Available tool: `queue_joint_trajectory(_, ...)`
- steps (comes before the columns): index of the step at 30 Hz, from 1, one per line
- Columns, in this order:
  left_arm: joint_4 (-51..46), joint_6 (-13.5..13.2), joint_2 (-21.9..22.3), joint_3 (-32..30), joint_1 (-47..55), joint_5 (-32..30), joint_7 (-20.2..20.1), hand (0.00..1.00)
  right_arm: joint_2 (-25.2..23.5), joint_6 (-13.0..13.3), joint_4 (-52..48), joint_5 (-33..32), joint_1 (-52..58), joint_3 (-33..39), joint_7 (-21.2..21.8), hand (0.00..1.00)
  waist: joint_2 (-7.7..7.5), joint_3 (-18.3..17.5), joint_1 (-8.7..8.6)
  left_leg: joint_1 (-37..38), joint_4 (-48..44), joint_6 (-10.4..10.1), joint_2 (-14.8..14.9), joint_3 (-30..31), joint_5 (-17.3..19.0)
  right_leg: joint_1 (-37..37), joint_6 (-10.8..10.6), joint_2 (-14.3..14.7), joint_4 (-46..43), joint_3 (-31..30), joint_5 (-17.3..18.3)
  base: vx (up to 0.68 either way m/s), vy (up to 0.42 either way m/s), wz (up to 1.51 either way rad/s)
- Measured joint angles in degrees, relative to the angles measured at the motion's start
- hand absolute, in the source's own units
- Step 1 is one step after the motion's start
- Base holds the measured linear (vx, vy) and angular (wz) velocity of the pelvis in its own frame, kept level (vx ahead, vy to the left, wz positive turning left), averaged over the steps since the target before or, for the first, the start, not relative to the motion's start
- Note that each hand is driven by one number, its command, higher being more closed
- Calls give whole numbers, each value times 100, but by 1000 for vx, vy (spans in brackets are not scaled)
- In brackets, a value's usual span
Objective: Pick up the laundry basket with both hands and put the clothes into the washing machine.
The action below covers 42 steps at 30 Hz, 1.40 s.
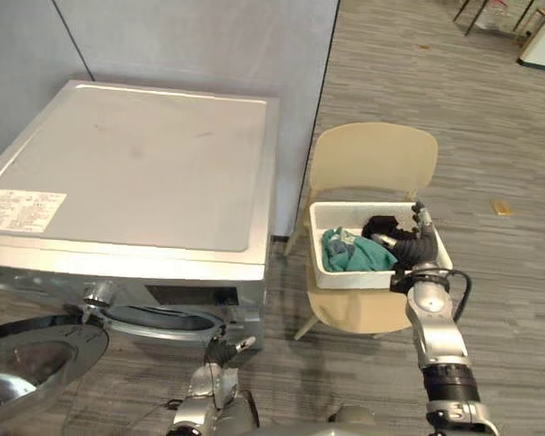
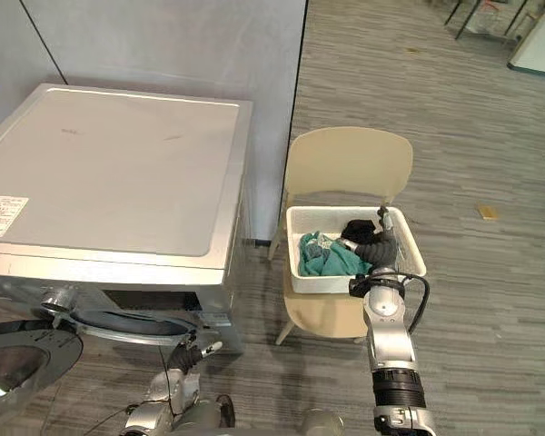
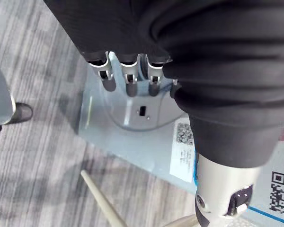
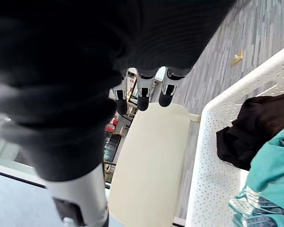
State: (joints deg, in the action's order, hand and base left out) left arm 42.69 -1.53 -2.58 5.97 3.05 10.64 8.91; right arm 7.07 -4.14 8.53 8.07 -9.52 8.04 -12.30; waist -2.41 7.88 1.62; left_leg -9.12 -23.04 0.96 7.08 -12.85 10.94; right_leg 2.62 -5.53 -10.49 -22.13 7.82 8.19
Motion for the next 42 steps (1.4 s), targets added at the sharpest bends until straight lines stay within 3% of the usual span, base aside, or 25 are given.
queue_joint_trajectory(1,38,0,19,-26,8,0,1,0,6,-6,140,11,-26,-12,13,0,-20,-4,88,-18,-6,-50,27,41,-30,-152,-106,44,186,32,71,40,-172,19)
queue_joint_trajectory(5,52,-16,82,-339,69,0,5,0,51,-32,551,48,-388,-80,18,0,-38,4,237,-352,4,-297,235,428,-228,-359,-113,395,817,445,85,-34,-210,34)
queue_joint_trajectory(9,104,-56,103,-655,59,-1,48,0,460,8,1265,49,-1450,-114,0,0,-49,121,284,-636,508,-489,291,791,-818,-475,134,651,1387,1021,66,-115,-213,71)
queue_joint_trajectory(10,106,-93,144,-693,40,1,132,0,617,21,1562,50,-1871,-108,-15,0,-2,185,334,-619,750,-441,301,684,-994,-421,229,645,1383,1178,70,-147,-119,46)
queue_joint_trajectory(13,104,-142,228,-756,-9,17,136,0,1122,42,2227,55,-2635,-89,-62,0,150,371,355,-722,580,-155,379,85,-830,-240,301,552,1327,1527,110,-147,-34,47)
queue_joint_trajectory(14,92,-154,239,-784,-47,23,139,0,1373,30,2602,71,-2904,-47,-143,0,257,462,350,-742,818,-262,330,38,-916,-125,287,507,1229,1631,120,-108,70,54)
queue_joint_trajectory(20,-250,-172,91,-806,-205,162,176,0,2080,-61,4687,-146,-4717,219,-147,0,310,1218,420,-1135,1362,-173,-37,409,-1577,383,253,249,902,2024,110,-93,100,44)
queue_joint_trajectory(22,-339,-185,64,-776,-191,229,233,0,2203,-75,4958,-186,-5016,315,-136,0,323,1284,521,-1202,1550,-159,-91,406,-1711,551,245,207,846,2031,105,-31,67,11)
queue_joint_trajectory(28,-965,-346,40,-591,-175,281,228,0,2584,-107,5353,53,-5506,278,26,0,342,1535,561,-1479,1948,-141,-103,259,-1979,1091,246,186,793,1951,23,0,15,-9)
queue_joint_trajectory(34,-1358,-387,95,-554,-222,300,226,0,3042,-120,5589,343,-5590,-72,198,0,374,1758,541,-1719,2034,-147,-76,126,-2021,1412,240,198,836,1866,-106,43,-5,-13)
queue_joint_trajectory(42,-1899,-461,178,-706,-210,676,147,0,3714,-98,5531,681,-5598,-1197,370,0,395,1806,556,-2063,2014,-150,12,-152,-2020,1789,248,226,836,1866,-239,40,-9,-6)
